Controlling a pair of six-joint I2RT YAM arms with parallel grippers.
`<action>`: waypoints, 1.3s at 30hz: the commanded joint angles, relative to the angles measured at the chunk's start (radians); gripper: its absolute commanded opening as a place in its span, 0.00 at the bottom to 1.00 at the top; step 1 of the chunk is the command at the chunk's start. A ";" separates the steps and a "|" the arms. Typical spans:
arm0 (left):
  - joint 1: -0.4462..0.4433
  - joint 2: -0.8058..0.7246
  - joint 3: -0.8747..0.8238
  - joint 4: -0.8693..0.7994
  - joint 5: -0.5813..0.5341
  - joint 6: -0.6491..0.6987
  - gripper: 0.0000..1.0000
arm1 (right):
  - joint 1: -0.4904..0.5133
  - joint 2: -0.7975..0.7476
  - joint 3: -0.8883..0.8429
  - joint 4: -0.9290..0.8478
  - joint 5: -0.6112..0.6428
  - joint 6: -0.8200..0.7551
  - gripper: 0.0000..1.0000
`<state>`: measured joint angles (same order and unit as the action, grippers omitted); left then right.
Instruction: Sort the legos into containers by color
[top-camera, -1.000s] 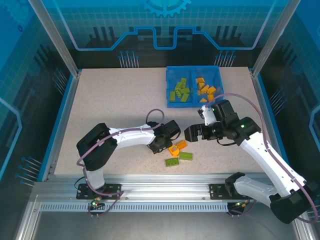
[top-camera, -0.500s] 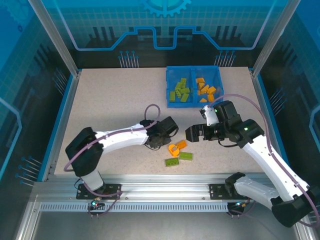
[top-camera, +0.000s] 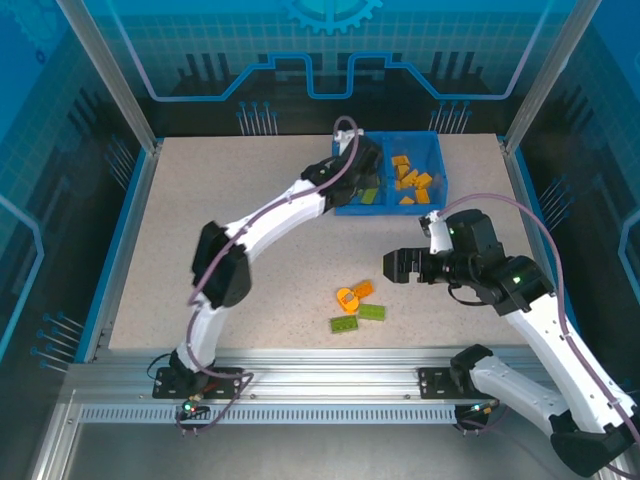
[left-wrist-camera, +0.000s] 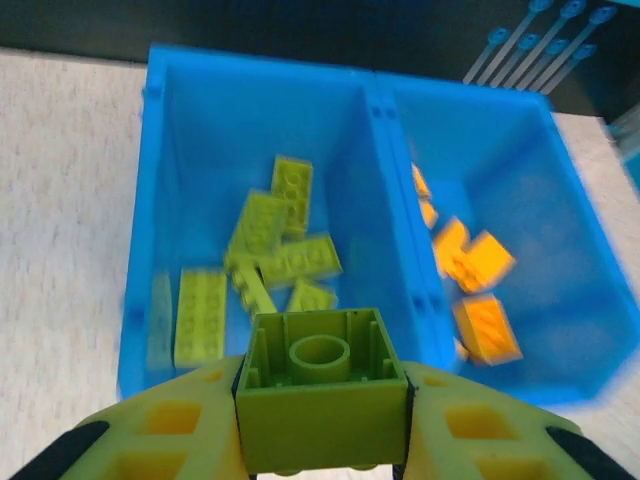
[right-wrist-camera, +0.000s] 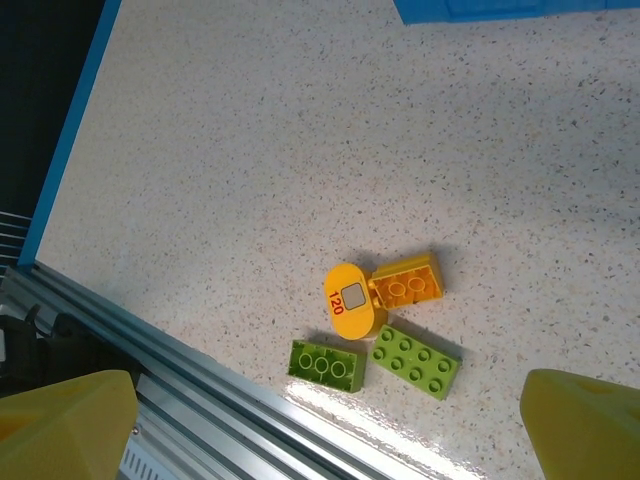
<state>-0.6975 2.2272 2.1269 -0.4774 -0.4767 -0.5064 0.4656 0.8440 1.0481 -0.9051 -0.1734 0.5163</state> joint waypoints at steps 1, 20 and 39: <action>0.024 0.177 0.250 -0.032 -0.068 0.188 0.31 | 0.000 -0.027 0.016 -0.038 0.011 0.013 1.00; 0.064 0.040 0.200 0.062 0.047 0.117 0.52 | -0.002 -0.059 0.009 -0.049 0.027 0.024 1.00; -0.221 -1.326 -1.135 0.107 0.450 0.546 0.56 | 0.042 0.236 -0.099 0.088 0.134 0.164 0.99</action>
<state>-0.8970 0.9867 1.0267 -0.2005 -0.1375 -0.1463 0.4854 1.0454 0.9649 -0.8421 -0.1085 0.5743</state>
